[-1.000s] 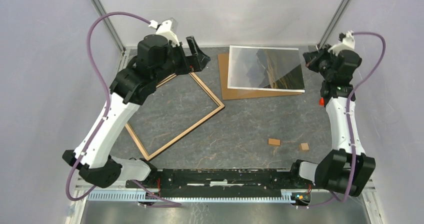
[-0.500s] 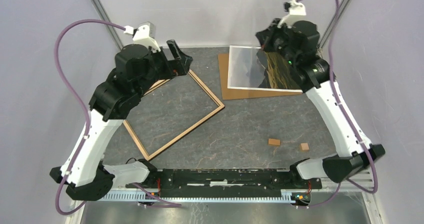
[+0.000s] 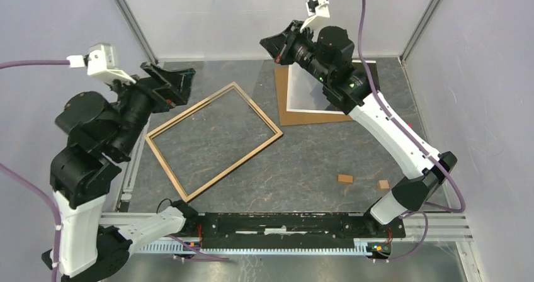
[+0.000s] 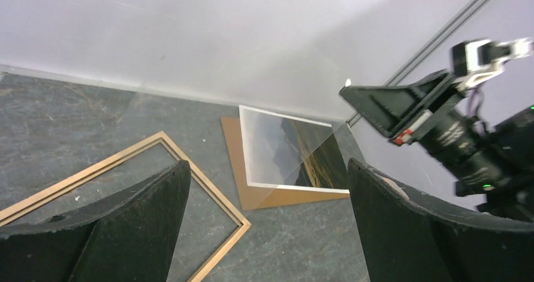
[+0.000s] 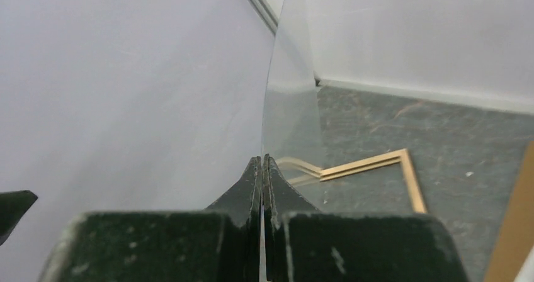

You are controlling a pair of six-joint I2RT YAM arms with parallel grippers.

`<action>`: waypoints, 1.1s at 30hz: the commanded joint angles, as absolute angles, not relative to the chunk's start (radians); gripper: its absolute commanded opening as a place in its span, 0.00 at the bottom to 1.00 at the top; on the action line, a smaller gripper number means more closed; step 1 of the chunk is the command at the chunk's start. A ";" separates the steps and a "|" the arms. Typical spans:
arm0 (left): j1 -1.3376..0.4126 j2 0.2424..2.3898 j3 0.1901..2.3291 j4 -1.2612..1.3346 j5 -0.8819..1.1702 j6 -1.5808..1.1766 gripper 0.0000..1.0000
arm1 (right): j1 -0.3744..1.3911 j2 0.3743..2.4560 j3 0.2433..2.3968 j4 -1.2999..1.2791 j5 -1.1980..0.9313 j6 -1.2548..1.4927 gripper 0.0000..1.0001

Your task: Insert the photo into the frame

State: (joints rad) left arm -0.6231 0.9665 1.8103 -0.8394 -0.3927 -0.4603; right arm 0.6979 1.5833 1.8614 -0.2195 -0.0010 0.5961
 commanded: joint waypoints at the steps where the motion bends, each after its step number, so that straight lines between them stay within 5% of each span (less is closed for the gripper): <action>1: -0.621 0.965 1.824 -0.849 -0.430 -0.404 1.00 | 0.651 1.517 1.644 0.100 -0.055 0.846 0.00; 16: -0.621 1.025 1.730 -0.910 -0.300 -0.428 1.00 | 0.460 1.356 0.513 0.765 -0.057 1.159 0.00; 21: -0.621 1.049 1.597 -0.923 -0.286 -0.437 1.00 | 0.418 1.421 0.414 0.842 -0.170 1.126 0.02; 27: -0.605 1.100 1.390 -0.959 -0.342 -0.459 1.00 | 0.411 1.507 0.373 0.939 -0.345 1.032 0.20; 33: -0.315 1.054 1.177 -0.894 -0.186 -0.538 1.00 | 0.410 1.595 0.355 1.048 -0.452 0.961 0.41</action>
State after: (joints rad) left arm -0.5018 1.1179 1.2659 -0.9382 -0.2741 -0.4595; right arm 0.4141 1.5536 0.3824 0.8955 -0.3473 1.0378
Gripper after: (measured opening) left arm 0.996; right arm 0.368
